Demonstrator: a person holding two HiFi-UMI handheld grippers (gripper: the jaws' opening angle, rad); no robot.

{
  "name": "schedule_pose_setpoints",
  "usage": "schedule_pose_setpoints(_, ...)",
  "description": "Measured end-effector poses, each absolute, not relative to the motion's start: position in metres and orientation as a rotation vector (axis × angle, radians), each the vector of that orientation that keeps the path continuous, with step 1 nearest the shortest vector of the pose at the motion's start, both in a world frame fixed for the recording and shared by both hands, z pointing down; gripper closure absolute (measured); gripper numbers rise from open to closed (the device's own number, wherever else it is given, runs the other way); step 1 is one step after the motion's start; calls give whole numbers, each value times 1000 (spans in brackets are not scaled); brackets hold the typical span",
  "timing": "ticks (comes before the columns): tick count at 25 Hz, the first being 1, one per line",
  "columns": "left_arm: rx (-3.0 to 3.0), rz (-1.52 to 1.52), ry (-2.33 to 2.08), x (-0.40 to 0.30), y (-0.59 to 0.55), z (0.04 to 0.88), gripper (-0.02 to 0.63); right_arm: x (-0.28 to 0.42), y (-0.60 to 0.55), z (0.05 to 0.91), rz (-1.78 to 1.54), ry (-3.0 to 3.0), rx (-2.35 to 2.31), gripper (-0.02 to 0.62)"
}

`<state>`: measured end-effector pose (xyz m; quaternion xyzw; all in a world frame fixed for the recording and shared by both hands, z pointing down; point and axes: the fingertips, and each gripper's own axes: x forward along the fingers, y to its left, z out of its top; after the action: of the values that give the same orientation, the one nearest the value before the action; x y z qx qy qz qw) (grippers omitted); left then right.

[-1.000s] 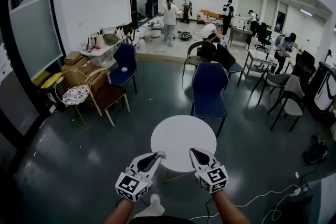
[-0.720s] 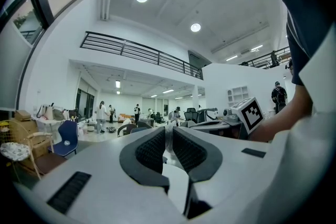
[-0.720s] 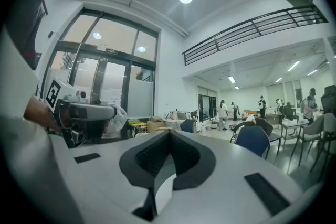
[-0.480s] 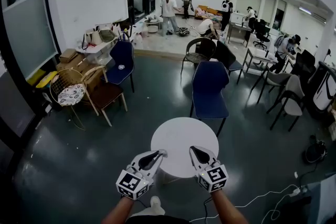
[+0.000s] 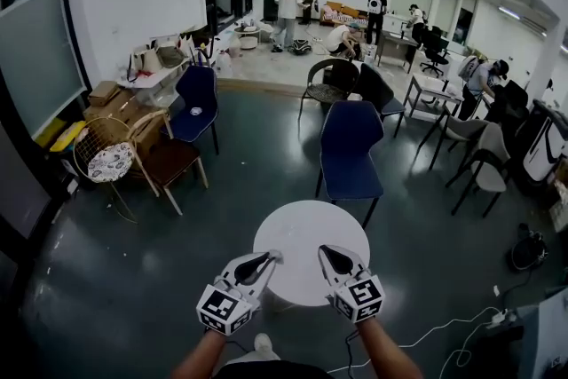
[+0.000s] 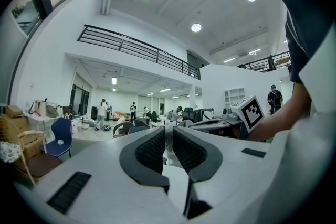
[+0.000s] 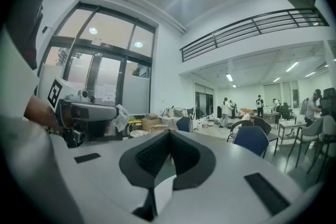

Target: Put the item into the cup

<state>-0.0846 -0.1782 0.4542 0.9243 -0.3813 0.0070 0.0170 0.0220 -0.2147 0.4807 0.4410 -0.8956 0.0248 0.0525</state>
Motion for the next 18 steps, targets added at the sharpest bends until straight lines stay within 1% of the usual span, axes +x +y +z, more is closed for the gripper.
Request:
schedule_pose_setpoints(12, 2867, 12, -1133, -125, -233, 460, 554, -7, -262, 481, 70, -2649, 1369, 580)
schedule_pose_setpoints(18, 2873, -14, -1088, -148, -254, 464, 554, -34, -283, 481, 58, -2639, 1383, 580)
